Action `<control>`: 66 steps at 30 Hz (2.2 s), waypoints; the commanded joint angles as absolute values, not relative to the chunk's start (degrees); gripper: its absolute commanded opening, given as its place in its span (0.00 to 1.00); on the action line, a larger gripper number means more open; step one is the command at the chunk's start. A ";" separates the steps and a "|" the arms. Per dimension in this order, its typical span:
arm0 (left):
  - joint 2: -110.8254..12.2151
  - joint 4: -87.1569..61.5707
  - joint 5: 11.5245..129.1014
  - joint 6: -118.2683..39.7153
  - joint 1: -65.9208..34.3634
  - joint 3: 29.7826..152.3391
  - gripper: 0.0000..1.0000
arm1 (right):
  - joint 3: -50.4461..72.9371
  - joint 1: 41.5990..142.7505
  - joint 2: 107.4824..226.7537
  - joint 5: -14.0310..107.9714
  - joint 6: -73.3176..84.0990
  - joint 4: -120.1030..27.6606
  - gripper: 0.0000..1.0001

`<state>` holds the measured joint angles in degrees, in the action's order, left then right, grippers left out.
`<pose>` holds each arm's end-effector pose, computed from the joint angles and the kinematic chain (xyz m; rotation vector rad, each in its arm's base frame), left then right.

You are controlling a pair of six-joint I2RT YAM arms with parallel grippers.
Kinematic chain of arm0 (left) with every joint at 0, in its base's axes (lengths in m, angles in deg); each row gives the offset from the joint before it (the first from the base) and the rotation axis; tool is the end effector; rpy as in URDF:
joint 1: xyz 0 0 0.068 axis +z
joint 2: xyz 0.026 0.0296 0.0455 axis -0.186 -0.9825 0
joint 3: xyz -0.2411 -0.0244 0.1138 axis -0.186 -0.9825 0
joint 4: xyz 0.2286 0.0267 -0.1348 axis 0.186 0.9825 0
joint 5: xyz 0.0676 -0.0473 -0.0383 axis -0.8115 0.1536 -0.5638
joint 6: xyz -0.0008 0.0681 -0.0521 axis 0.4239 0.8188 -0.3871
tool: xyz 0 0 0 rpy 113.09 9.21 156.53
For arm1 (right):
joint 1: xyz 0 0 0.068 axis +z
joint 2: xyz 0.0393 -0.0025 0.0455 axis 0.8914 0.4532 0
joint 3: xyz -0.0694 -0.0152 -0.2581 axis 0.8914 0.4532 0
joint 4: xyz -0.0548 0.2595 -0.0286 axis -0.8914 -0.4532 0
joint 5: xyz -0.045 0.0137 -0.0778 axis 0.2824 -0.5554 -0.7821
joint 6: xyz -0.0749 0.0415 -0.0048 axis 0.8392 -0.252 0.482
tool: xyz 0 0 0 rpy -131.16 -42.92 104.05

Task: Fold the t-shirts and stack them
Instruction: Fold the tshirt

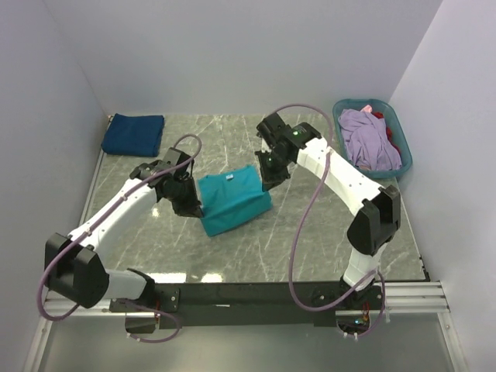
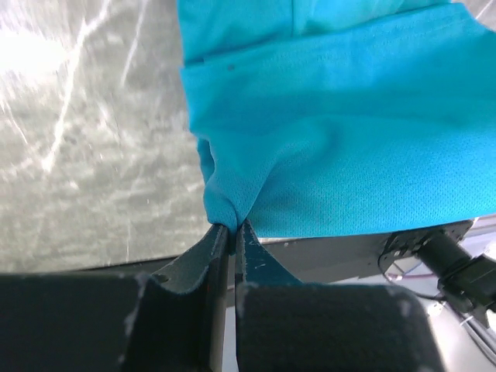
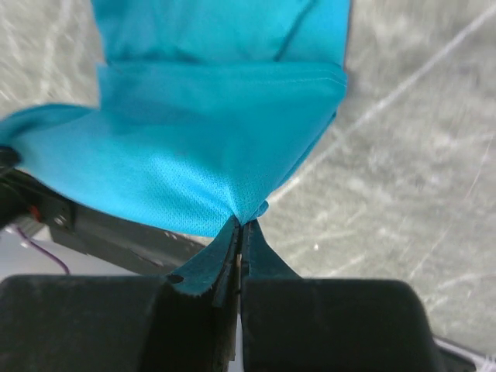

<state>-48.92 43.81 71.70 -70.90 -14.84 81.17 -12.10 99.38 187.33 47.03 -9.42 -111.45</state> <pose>0.2366 -0.1273 0.2297 -0.3908 2.8352 -0.5245 0.2995 0.2328 0.2788 -0.4002 2.8125 0.4330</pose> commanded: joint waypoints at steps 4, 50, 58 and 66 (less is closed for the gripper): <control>-53.96 39.68 73.74 -65.67 -9.94 86.56 0.01 | -21.31 95.66 192.47 49.26 -7.48 -110.23 0.00; -86.93 10.40 69.44 -58.90 -2.90 101.68 0.25 | -12.09 86.34 209.35 45.83 -16.53 -71.46 0.11; -80.00 12.69 62.25 -58.81 -3.69 101.51 0.71 | -12.26 86.51 204.79 44.69 -14.96 -72.78 0.36; -66.81 11.82 56.51 -57.58 -8.17 94.05 0.84 | -2.87 87.30 193.71 55.20 -11.18 -67.61 0.41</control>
